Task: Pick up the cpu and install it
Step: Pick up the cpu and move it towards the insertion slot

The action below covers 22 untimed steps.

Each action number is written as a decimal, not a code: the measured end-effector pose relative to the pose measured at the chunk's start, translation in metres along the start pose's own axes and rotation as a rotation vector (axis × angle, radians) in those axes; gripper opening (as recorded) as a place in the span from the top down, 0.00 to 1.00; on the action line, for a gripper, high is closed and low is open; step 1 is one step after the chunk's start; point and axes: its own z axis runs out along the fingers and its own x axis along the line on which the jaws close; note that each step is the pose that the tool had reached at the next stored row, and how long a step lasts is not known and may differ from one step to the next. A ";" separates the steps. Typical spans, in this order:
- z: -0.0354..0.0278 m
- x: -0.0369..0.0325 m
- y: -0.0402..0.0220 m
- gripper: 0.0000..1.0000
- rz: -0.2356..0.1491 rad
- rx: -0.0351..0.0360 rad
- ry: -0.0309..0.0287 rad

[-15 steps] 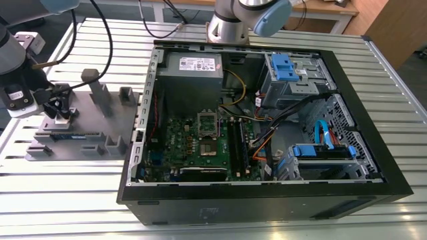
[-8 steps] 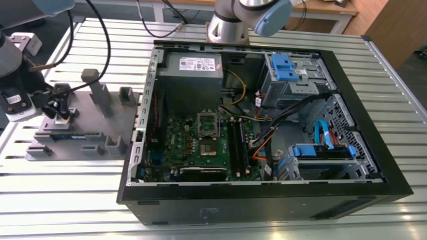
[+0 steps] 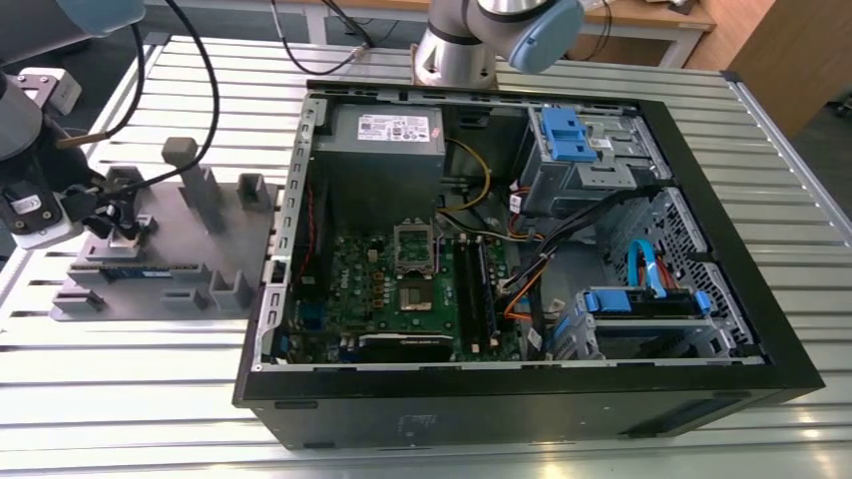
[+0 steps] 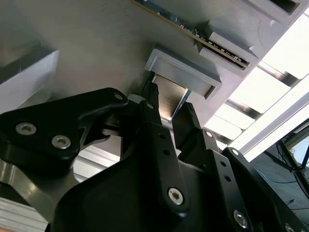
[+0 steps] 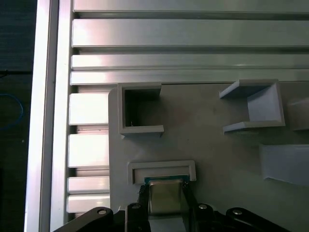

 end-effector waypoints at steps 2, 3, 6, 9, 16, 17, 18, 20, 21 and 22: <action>0.0001 -0.0001 0.0000 0.61 0.000 -0.0004 -0.0002; 0.0002 0.0000 0.0000 0.61 0.000 -0.0006 -0.0003; 0.0002 0.0000 0.0000 0.61 0.000 -0.0009 -0.0002; 0.0002 0.0000 0.0000 0.60 0.000 -0.0013 -0.0002; 0.0033 0.0000 -0.0006 0.53 0.001 -0.0156 0.0004; 0.0034 0.0001 -0.0006 0.53 0.001 -0.0211 0.0006; 0.0034 0.0001 -0.0006 0.53 0.001 -0.0243 0.0008; 0.0037 0.0001 -0.0006 0.53 0.001 -0.0272 0.0007; 0.0040 0.0001 -0.0008 0.53 0.001 -0.0274 0.0006; 0.0043 0.0001 -0.0009 0.53 0.001 -0.0274 0.0007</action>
